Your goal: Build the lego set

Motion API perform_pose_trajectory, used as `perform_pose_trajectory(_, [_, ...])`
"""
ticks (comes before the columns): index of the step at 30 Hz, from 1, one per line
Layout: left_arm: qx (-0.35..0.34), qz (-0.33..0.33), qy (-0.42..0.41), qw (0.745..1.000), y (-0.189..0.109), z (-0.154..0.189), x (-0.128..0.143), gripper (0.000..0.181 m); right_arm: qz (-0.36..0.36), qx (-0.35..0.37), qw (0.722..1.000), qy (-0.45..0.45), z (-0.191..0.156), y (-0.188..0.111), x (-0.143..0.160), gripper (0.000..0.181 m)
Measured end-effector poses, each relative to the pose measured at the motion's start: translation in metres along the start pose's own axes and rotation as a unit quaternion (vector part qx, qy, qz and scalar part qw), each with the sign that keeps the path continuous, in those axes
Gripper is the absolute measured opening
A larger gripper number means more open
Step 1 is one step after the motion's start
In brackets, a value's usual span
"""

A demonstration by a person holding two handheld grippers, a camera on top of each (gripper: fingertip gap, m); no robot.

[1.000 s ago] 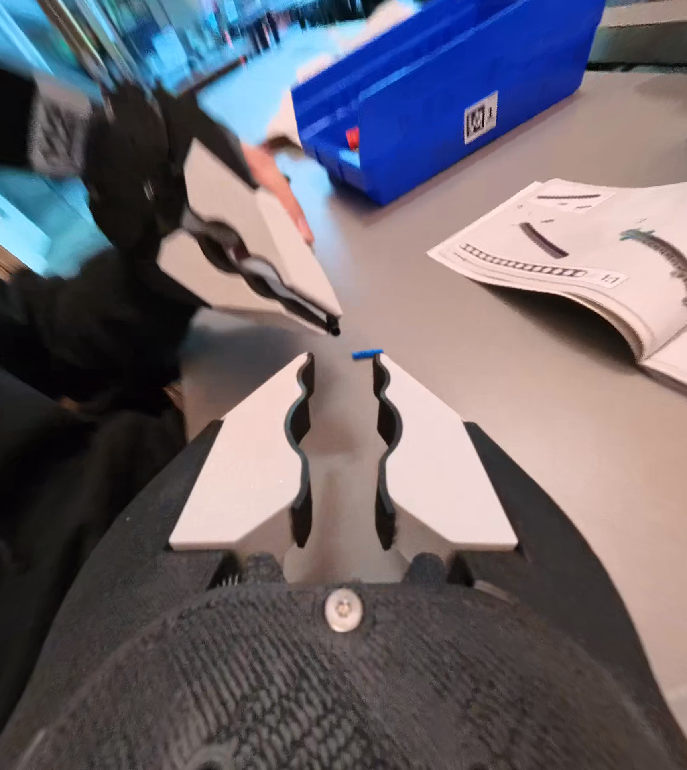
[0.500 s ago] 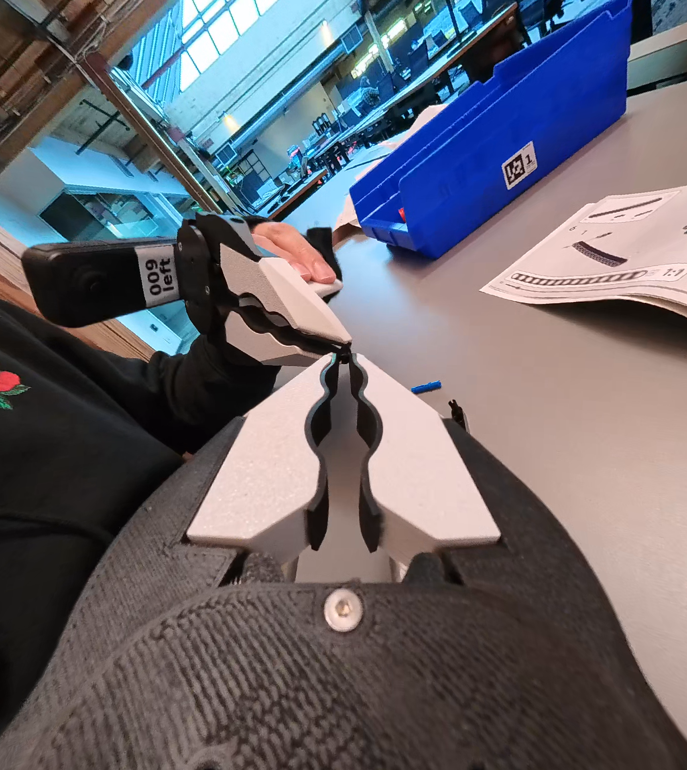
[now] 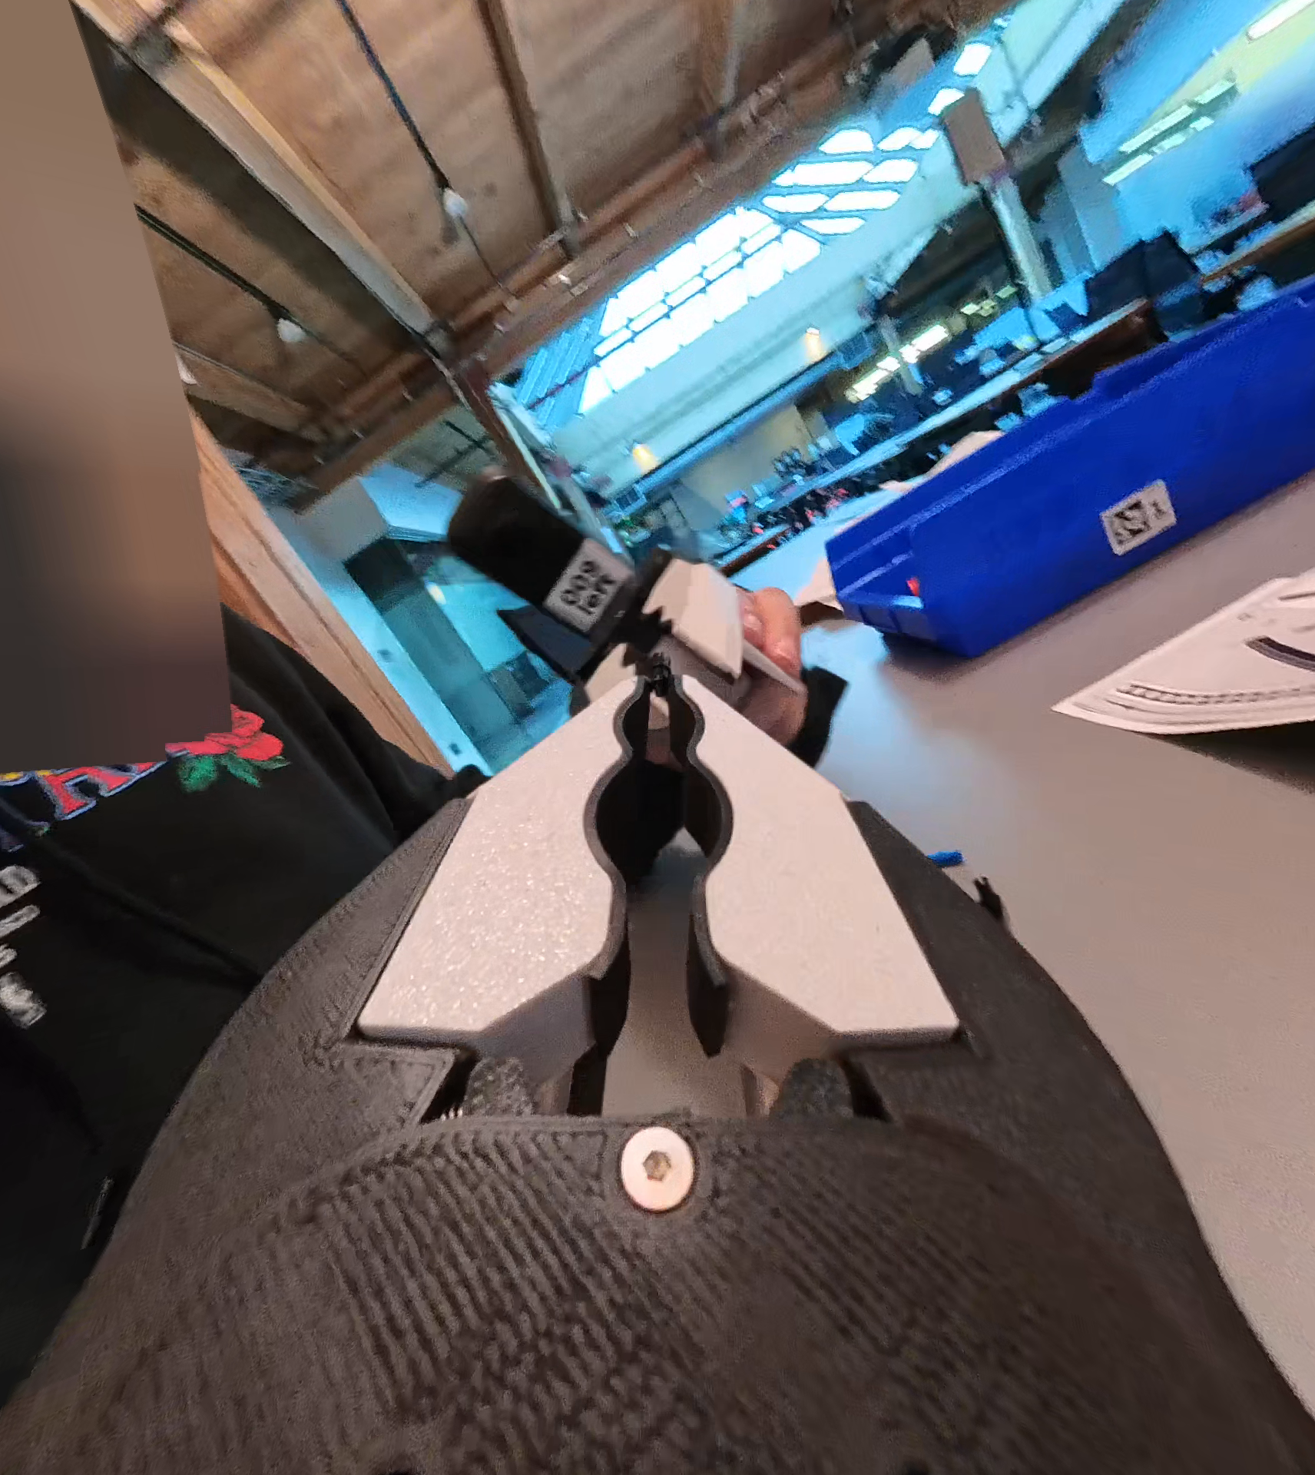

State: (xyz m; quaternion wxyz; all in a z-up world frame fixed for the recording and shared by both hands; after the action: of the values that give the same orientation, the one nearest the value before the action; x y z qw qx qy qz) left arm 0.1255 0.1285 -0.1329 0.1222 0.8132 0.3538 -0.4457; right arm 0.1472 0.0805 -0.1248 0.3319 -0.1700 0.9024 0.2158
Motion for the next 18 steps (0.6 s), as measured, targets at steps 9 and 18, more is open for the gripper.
perform_pose_trajectory(9, [0.017,0.051,-0.063,0.997,0.006,0.0,-0.004,0.008,0.02,-0.056,0.998,0.016,0.0,-0.009,0.002,0.002])
perform_pose_trajectory(18, [0.033,0.075,-0.054,0.995,0.009,0.001,-0.014,0.007,0.021,-0.063,0.998,0.023,0.002,-0.009,0.004,0.003])
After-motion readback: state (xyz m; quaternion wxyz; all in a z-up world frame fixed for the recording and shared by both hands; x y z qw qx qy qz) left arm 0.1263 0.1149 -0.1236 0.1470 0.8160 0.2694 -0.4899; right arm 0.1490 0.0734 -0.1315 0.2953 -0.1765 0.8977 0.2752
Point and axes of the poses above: each gripper's, where its closed fingertips meet, y out along the fingers, x out of its underside, z = x × y across the jaws, the point moved 3 cm from there along -y, back along the fingers, and after that the axes turned 13 degrees about y, right-handed, at the moved point
